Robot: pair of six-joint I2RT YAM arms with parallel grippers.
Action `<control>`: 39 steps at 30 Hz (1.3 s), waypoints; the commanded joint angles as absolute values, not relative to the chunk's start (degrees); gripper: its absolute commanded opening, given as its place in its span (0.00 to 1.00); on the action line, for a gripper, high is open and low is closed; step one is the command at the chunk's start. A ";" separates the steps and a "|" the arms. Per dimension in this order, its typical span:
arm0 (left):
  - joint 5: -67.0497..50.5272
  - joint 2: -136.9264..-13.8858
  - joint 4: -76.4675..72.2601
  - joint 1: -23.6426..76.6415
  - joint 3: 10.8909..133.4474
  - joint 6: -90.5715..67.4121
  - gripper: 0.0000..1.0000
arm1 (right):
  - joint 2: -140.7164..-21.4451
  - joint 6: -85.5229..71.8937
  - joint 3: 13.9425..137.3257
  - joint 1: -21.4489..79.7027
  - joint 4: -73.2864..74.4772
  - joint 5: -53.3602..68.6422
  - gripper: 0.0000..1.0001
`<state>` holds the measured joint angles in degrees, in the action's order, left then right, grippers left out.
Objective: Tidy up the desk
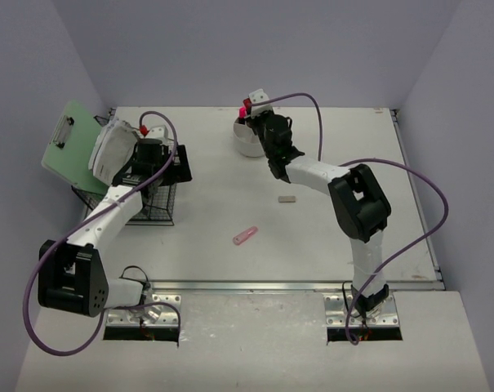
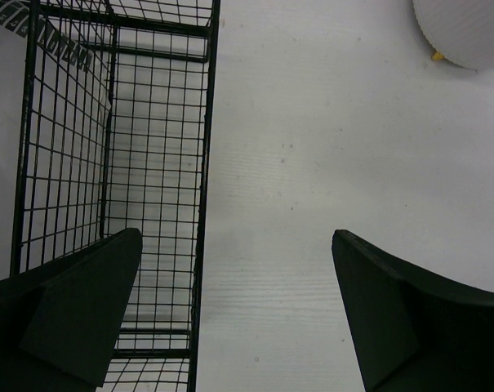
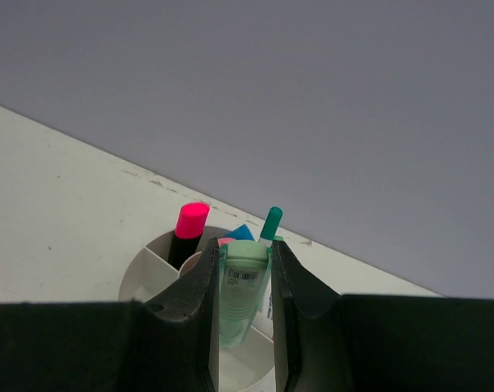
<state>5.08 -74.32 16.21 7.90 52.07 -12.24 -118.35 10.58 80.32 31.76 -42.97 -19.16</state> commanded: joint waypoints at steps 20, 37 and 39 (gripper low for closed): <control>4.83 -76.36 14.51 7.73 56.21 -12.44 1.00 | -118.01 6.48 79.48 29.71 -40.85 -15.24 0.76; 0.26 -73.56 17.05 7.65 57.04 -8.79 1.00 | -101.34 56.59 91.95 38.65 55.87 30.09 0.70; 0.26 -73.70 17.26 7.65 57.38 -8.81 1.00 | -101.05 58.77 88.40 41.47 56.65 25.96 0.69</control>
